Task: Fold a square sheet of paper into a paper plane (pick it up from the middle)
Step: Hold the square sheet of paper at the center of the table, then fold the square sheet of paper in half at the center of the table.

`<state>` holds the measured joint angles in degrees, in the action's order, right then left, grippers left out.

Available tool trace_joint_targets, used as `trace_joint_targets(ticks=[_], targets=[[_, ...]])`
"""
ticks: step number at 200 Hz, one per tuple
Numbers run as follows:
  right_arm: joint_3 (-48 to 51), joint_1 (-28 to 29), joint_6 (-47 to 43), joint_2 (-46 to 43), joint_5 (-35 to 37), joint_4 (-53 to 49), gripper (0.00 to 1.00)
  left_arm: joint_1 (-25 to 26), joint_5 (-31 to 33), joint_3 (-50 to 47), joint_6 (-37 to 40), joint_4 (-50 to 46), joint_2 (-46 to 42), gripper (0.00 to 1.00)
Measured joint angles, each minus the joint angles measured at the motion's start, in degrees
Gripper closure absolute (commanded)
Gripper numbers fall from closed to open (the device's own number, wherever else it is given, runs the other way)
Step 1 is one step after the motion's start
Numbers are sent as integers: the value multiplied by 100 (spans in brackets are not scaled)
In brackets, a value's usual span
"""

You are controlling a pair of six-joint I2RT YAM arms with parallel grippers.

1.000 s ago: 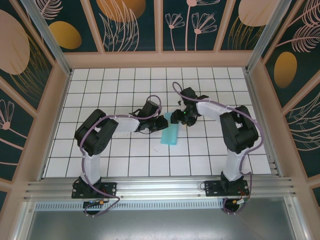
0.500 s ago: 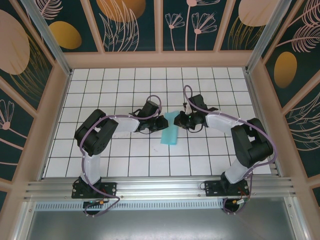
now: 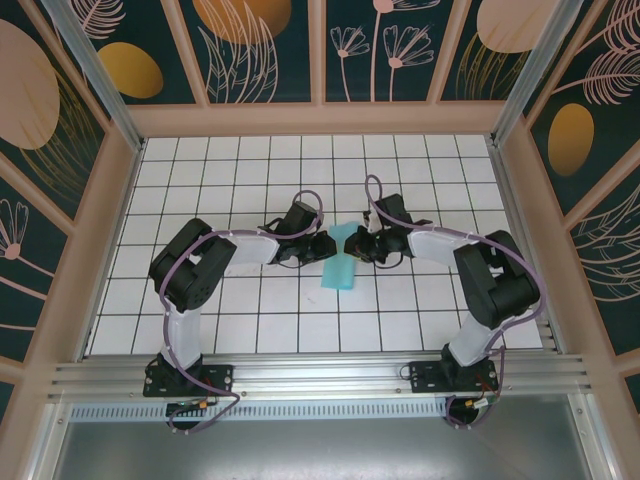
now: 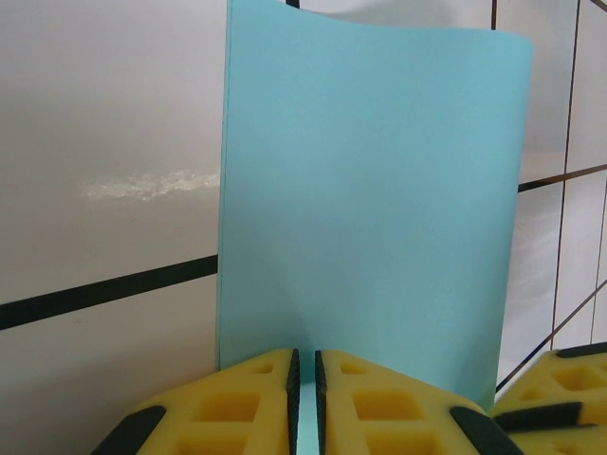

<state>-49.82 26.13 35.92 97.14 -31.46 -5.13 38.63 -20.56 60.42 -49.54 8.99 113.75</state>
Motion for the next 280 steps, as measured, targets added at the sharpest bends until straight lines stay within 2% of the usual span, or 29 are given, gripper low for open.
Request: trace_joint_targets(ticks=[84,147,219,280], targets=[[398,-33,-129,175,9,66,80,0,0,0,7,-2,4,85],[660,-157,-146,212,-269,553,79,0,0,0,46,-2,4,85],[938,-151,-94,-260,-560,619,78,0,-2,-11,50,17,4,85],[1021,-105,-83,-177,-734,739,78,0,-4,-11,68,20,4,85]])
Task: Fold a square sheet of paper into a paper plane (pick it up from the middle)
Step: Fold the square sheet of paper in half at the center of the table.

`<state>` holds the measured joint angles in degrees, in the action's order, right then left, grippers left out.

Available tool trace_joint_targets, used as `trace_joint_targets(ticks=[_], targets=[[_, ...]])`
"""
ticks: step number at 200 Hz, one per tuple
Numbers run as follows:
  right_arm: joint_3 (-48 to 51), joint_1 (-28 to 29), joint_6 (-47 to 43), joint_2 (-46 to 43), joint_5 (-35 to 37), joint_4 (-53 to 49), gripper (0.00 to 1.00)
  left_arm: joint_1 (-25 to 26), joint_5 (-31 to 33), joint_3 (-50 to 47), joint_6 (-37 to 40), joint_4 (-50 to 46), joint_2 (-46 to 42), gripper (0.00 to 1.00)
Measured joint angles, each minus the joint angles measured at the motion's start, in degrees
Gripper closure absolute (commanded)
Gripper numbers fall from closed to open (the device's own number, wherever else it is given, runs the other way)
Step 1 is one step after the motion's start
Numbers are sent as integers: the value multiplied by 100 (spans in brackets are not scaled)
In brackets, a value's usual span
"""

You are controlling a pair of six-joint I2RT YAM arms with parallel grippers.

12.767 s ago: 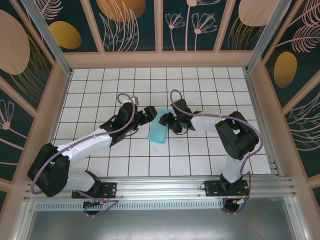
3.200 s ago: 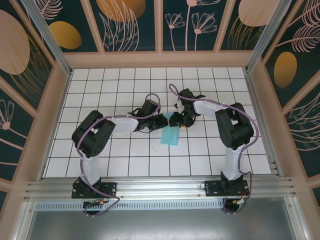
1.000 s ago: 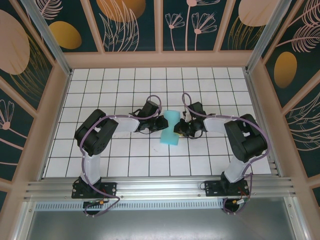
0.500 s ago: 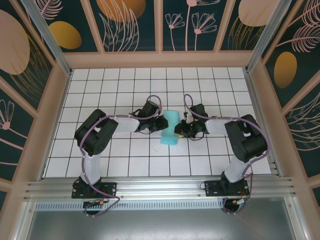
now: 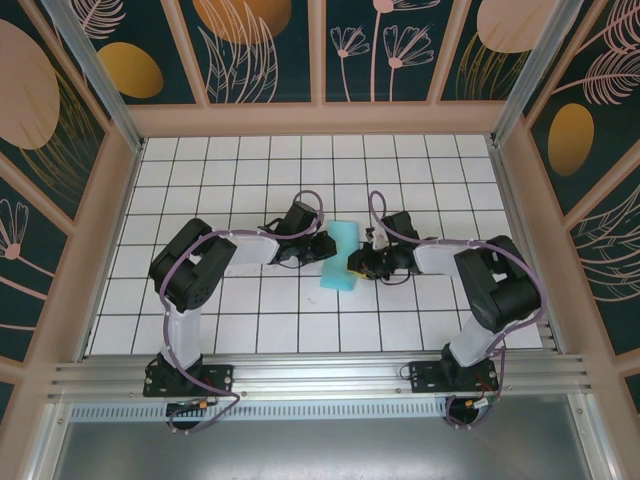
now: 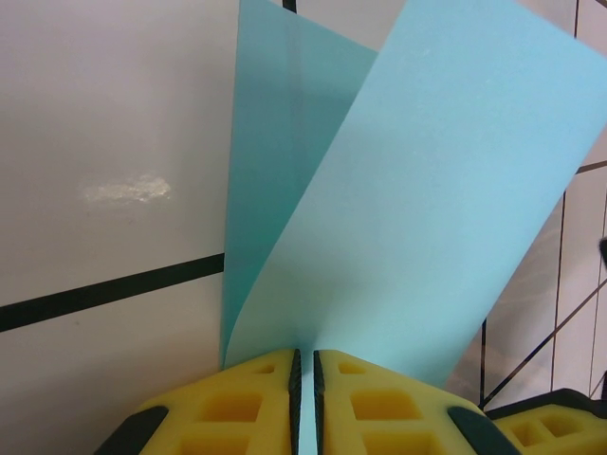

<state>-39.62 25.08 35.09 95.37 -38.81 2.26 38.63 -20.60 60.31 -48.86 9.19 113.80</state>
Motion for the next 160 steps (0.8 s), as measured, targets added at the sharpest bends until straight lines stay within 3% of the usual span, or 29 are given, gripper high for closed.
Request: trace_joint_targets(ticks=[160], targets=[[592,149,149,-151,-118,492,77,2,0,-26,2,52,-2,84]])
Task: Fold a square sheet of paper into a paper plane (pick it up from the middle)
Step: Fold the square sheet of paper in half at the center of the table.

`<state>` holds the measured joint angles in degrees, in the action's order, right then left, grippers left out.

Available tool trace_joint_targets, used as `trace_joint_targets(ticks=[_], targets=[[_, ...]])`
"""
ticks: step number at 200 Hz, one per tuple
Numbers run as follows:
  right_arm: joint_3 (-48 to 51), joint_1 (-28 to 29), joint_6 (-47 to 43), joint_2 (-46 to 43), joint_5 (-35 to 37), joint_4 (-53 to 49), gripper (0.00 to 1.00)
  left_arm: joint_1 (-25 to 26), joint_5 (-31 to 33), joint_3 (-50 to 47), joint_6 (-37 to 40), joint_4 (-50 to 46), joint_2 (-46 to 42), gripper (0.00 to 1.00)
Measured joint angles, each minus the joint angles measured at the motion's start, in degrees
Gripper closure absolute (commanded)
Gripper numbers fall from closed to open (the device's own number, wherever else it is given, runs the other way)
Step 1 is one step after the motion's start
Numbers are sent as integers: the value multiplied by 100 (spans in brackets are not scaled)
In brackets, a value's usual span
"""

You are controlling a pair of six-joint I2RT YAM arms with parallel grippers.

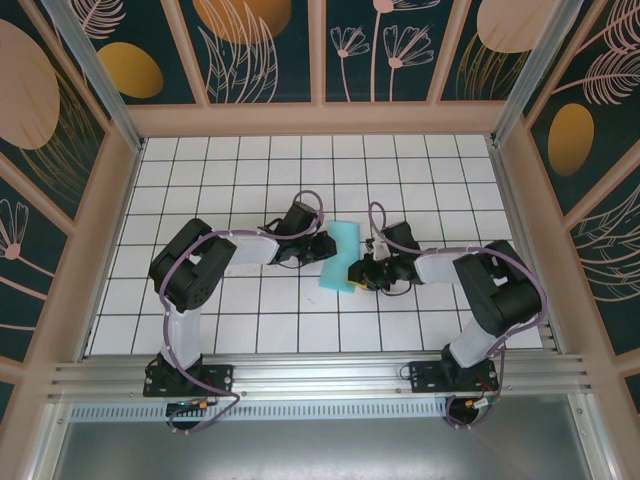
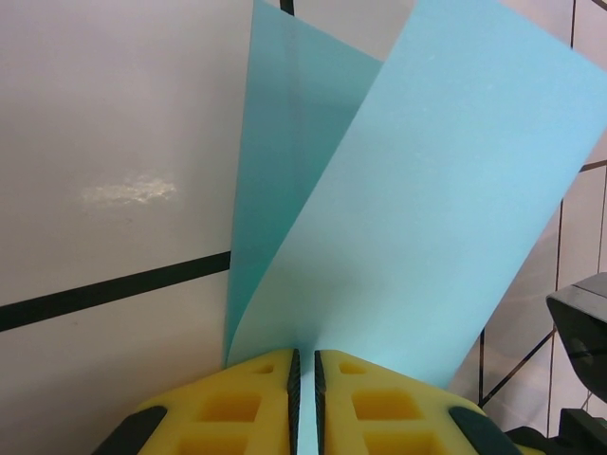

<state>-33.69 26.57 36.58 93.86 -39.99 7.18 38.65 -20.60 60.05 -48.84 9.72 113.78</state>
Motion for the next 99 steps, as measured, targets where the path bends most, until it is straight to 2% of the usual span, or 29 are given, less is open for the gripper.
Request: trace_joint_targets(ticks=[48,99], targets=[[37,26,24,-98,46,-9,76,-2,-2,-7,0,13,-4,84],[269,352,181,-424,90,0,75,-2,-20,-11,0,24,-4,84]])
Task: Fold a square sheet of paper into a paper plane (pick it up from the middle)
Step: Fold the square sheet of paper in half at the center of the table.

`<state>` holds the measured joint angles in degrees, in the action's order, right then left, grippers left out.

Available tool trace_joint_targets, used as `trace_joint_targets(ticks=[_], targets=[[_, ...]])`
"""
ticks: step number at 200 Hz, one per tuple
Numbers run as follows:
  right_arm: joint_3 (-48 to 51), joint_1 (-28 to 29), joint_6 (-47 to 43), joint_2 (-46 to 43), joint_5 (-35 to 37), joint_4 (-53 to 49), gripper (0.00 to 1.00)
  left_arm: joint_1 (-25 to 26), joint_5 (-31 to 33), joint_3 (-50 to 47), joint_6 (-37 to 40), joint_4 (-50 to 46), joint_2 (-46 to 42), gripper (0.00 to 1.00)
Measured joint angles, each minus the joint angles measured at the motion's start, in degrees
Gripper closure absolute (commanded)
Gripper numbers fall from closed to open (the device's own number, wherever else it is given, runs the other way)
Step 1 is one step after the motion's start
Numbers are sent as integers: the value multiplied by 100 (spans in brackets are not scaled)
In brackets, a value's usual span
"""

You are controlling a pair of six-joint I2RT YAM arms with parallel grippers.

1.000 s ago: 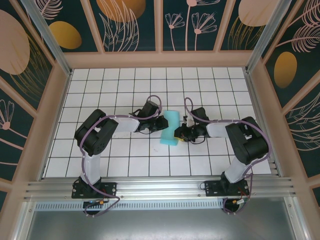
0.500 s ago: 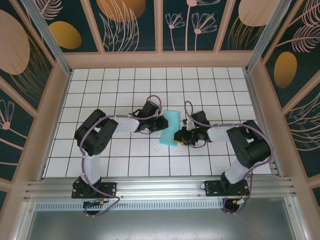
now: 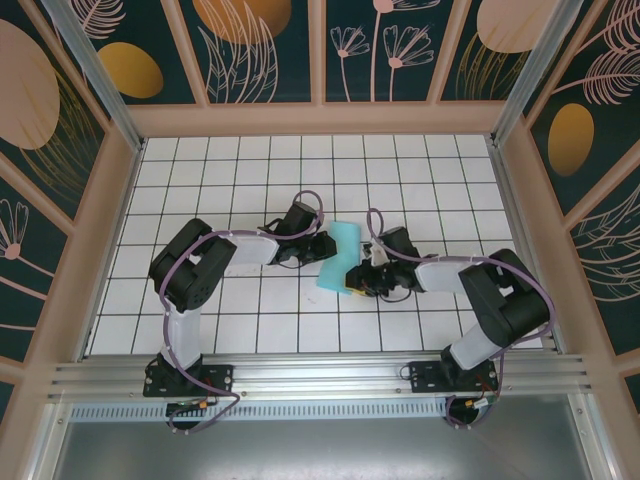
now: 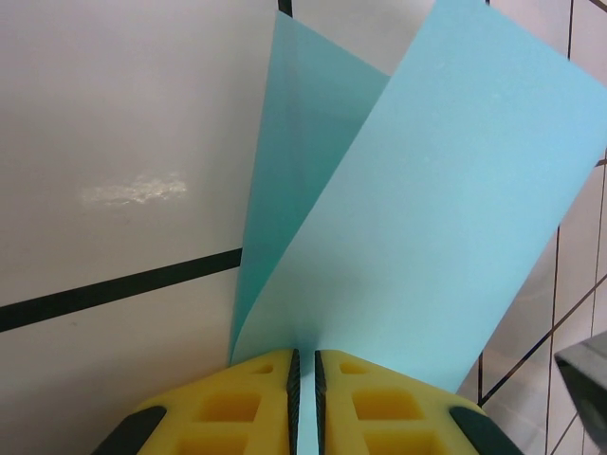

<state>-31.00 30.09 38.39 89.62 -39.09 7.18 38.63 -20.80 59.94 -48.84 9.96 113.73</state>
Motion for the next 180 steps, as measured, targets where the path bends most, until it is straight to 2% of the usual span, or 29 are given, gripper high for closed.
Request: trace_joint_targets(ticks=[122,180], targets=[[-72,76,92,26,175,-140,75,0,-4,-15,2,33,0,84],[83,74,249,17,173,120,75,0,-20,-15,20,33,0,84]])
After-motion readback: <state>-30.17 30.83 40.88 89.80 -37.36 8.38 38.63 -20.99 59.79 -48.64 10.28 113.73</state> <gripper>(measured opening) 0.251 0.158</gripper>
